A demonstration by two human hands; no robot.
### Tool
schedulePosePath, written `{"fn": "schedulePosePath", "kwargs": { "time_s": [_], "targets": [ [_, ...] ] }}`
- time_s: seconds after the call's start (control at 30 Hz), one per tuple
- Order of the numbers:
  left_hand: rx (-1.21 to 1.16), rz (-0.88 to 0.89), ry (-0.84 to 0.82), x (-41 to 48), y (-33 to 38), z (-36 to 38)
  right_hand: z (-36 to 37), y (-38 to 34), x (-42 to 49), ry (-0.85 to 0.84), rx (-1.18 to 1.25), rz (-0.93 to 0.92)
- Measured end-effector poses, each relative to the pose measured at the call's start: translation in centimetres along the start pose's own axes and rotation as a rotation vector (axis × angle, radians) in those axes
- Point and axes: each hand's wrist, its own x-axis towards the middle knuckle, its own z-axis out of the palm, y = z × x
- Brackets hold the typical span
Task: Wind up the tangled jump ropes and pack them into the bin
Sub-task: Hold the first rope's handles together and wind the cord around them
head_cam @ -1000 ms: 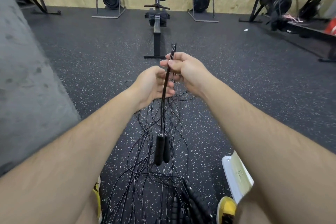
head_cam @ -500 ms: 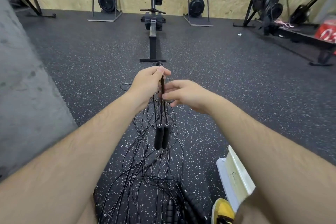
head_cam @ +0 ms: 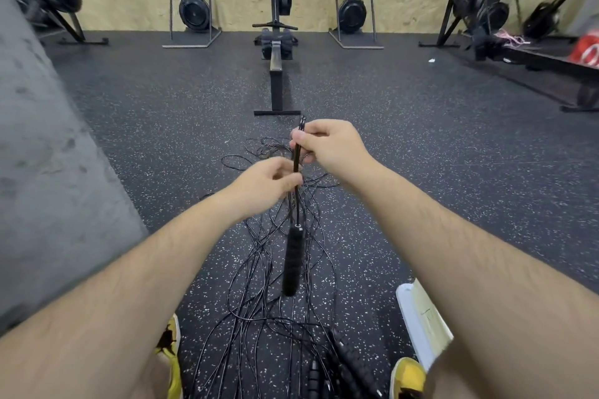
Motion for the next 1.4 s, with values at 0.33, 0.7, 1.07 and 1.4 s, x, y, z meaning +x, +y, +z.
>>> {"fn": "schedulePosePath", "kwargs": {
  "time_s": [0.33, 0.7, 1.07, 1.4],
  "targets": [
    [0.133, 0.092, 0.199, 0.1, 1.2, -0.6, -1.5, 0.0, -0.6, -0.207, -0.115, 0.078],
    [-0.103, 0.089, 0.313, 0.2, 1.4, -1.8, 0.6, 1.7, -1.4, -0.287, -0.416, 0.059],
    [-0.231, 0.046, 0.31, 0.1, 0.9, -1.6, 0.8, 1.7, -1.4, -0.244, -0.297, 0.026],
    [-0.188, 0.092, 0.23, -0.1, 0.7, -2.5, 1.3, 0.9, -1.3, -0.181, -0.361, -0.039]
  ]
}}
